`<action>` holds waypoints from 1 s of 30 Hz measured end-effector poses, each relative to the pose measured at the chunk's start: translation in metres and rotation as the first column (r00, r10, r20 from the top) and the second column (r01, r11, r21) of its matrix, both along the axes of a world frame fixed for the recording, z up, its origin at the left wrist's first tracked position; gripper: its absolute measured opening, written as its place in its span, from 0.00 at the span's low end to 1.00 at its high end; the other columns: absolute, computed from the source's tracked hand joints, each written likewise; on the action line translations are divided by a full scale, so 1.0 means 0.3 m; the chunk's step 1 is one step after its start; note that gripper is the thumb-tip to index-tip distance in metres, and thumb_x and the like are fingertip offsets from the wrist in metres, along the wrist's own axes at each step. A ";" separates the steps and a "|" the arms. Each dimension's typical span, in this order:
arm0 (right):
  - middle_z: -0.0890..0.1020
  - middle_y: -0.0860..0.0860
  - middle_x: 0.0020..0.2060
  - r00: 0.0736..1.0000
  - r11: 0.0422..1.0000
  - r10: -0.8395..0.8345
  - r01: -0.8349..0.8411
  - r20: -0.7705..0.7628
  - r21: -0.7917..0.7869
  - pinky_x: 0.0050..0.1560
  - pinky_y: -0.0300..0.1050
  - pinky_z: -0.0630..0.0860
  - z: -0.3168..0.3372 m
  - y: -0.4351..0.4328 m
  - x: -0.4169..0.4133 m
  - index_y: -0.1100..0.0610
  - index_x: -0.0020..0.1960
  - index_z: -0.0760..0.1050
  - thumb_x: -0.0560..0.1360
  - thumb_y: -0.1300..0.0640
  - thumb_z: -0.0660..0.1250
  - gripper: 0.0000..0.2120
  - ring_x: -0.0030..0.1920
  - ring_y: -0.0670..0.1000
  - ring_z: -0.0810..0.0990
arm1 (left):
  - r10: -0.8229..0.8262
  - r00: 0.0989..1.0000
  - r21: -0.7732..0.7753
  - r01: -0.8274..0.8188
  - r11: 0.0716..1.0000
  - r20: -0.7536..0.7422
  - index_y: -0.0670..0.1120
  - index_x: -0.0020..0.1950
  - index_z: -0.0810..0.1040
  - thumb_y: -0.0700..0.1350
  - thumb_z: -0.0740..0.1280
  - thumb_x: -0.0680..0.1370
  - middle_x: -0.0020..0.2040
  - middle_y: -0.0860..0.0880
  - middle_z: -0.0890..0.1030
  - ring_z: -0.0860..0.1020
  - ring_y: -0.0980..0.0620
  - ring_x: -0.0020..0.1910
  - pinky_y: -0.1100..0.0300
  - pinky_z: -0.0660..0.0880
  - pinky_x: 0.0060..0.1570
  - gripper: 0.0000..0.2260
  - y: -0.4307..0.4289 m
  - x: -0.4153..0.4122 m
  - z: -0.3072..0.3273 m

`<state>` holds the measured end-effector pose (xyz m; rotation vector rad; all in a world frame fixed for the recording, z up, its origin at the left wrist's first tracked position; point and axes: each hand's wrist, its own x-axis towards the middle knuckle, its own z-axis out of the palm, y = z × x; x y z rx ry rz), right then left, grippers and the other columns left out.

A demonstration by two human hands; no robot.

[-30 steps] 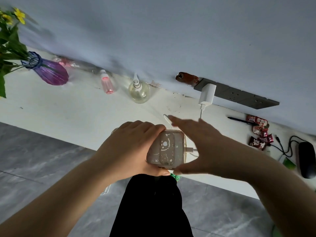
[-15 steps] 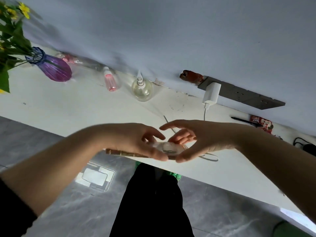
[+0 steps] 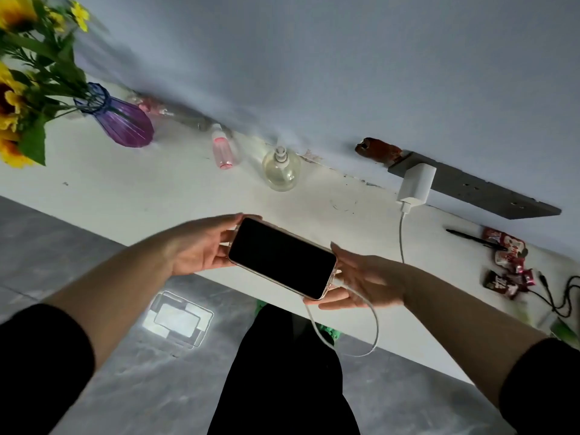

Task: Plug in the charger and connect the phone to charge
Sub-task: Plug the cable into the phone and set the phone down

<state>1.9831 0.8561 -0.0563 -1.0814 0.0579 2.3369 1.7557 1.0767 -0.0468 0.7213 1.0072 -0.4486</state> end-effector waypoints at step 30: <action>0.70 0.51 0.29 0.218 0.983 0.156 0.061 0.963 -0.173 0.46 0.50 0.65 -0.376 0.290 -0.046 0.57 0.32 0.67 0.78 0.48 0.52 0.20 0.36 0.55 0.69 | 0.540 0.809 0.510 -0.372 0.776 -0.232 0.49 0.59 0.79 0.52 0.59 0.75 0.61 0.46 0.79 0.75 0.48 0.49 0.57 0.71 0.47 0.17 -0.088 0.175 -0.409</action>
